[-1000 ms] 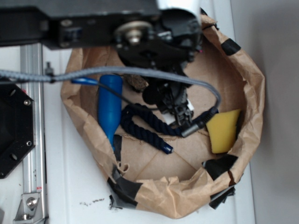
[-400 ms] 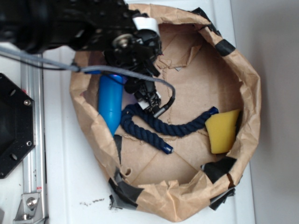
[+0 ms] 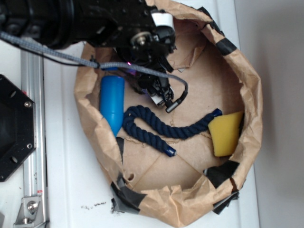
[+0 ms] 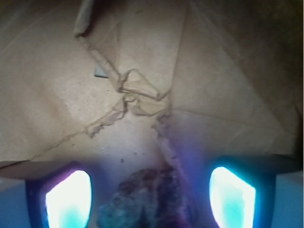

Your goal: Grab the rock.

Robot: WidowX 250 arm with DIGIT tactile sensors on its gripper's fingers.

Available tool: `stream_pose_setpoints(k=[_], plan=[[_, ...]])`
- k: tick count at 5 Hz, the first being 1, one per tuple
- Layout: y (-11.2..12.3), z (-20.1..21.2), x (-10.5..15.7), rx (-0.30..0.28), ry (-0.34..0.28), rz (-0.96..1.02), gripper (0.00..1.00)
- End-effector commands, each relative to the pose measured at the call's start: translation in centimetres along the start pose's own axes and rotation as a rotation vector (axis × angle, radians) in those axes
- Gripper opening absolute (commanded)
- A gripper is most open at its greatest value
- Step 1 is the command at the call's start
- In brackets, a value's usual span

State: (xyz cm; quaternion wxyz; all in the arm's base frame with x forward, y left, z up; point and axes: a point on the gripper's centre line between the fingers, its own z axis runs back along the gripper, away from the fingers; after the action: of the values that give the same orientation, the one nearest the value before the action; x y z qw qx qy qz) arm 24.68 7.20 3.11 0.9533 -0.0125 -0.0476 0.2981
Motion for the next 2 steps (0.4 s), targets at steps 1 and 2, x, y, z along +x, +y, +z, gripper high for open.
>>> stream_pose_setpoints(k=[1,2], plan=[[-0.6,0.8,0.7,0.027,-0.071,-0.069,0.00],[-0.6,1.9,0.6,0.003,-0.094,-0.070,0.00]])
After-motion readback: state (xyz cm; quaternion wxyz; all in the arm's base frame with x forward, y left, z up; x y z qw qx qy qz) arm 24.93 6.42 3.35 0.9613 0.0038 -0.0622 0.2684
